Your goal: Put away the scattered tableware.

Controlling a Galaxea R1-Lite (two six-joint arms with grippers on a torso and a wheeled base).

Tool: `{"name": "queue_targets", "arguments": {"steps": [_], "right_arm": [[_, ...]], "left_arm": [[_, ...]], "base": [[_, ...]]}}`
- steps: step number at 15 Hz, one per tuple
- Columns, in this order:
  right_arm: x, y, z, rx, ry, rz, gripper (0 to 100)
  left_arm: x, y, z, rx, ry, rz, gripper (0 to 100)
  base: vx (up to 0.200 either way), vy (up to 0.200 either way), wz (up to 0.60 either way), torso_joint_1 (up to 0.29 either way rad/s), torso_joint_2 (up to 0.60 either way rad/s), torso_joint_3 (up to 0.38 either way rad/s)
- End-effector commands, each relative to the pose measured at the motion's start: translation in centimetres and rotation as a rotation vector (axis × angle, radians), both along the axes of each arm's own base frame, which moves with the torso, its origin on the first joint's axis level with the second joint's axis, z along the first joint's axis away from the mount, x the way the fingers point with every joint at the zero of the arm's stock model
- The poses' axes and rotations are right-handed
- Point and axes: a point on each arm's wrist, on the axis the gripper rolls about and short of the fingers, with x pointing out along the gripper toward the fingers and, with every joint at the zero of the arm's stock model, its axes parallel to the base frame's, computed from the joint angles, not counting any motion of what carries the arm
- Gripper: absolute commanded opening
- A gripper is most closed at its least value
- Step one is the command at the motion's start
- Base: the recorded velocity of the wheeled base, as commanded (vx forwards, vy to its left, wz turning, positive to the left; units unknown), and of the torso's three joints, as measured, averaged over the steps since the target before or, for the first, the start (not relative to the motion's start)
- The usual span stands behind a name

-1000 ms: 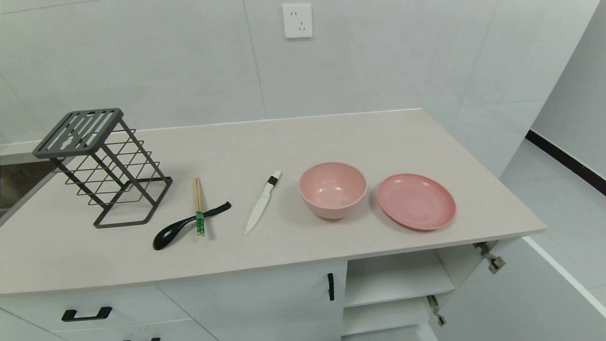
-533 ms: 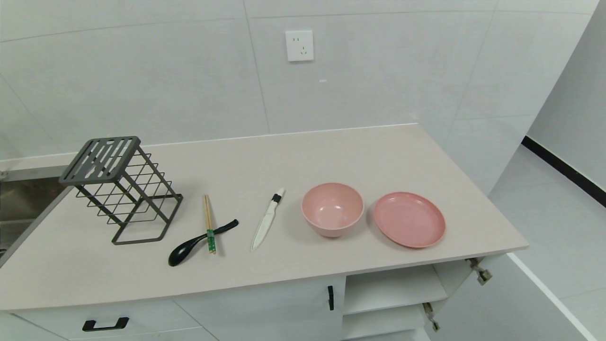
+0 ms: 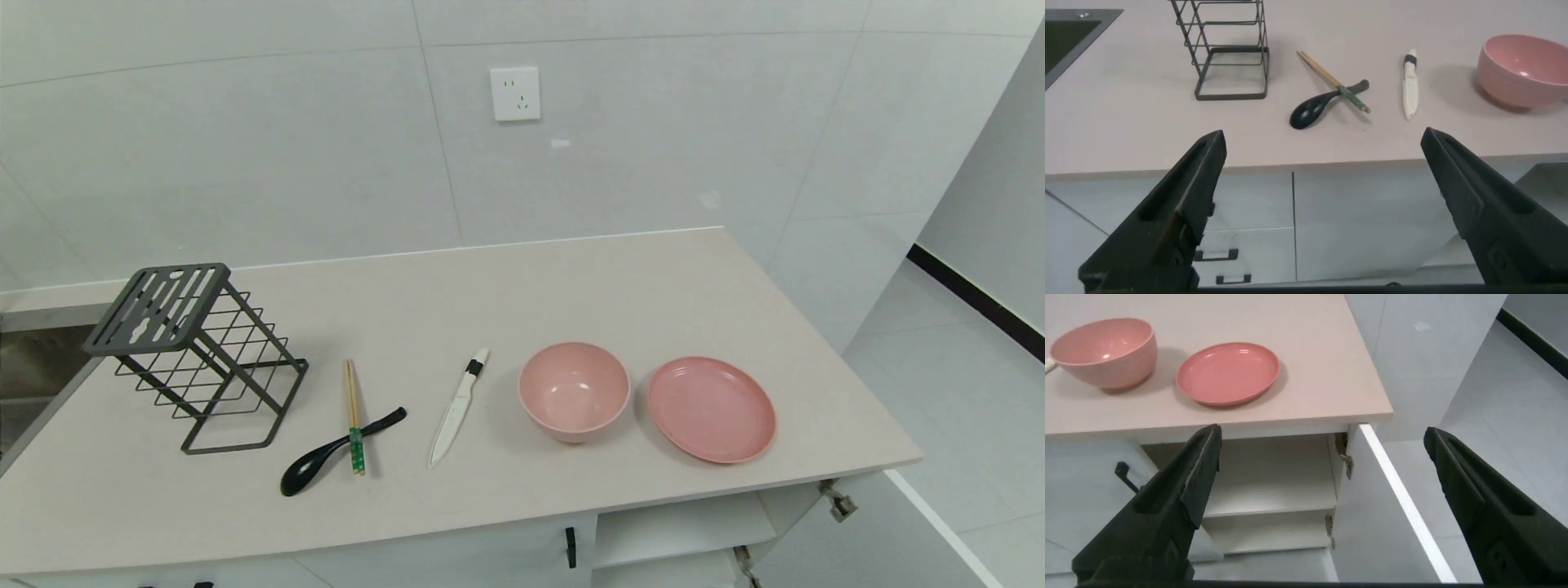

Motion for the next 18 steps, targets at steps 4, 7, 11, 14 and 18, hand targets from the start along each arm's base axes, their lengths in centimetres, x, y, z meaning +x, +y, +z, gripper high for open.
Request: {"name": "queue_targets", "arguments": {"steps": [4, 7, 11, 14, 18], "right_arm": [[0.0, 0.0, 0.0, 0.002, 0.001, 0.000, 100], [0.0, 0.0, 0.0, 0.008, 0.001, -0.007, 100], [0.0, -0.1, 0.9, 0.030, -0.089, -0.053, 100], [-0.1, -0.1, 2.6, 0.019, -0.155, -0.030, 100], [1.9, 0.2, 5.8, 0.015, -0.010, 0.085, 100]], "left_arm": [[0.0, 0.0, 0.0, 0.000, 0.000, 0.001, 100], [0.0, 0.0, 0.0, 0.000, 0.000, 0.001, 100], [0.0, 0.0, 0.0, 0.002, 0.000, 0.000, 100], [0.0, 0.0, 0.0, 0.002, 0.002, 0.000, 100], [0.0, 0.0, 0.0, 0.000, 0.001, 0.000, 100]], "base": [[0.200, 0.000, 0.00, 0.005, 0.00, 0.002], [0.067, 0.000, 0.00, -0.002, 0.00, 0.002], [0.000, 0.000, 0.00, 0.000, 0.00, 0.000], [0.000, 0.000, 0.00, 0.000, 0.00, 0.000], [0.000, 0.000, 0.00, 0.000, 0.00, 0.000]]}}
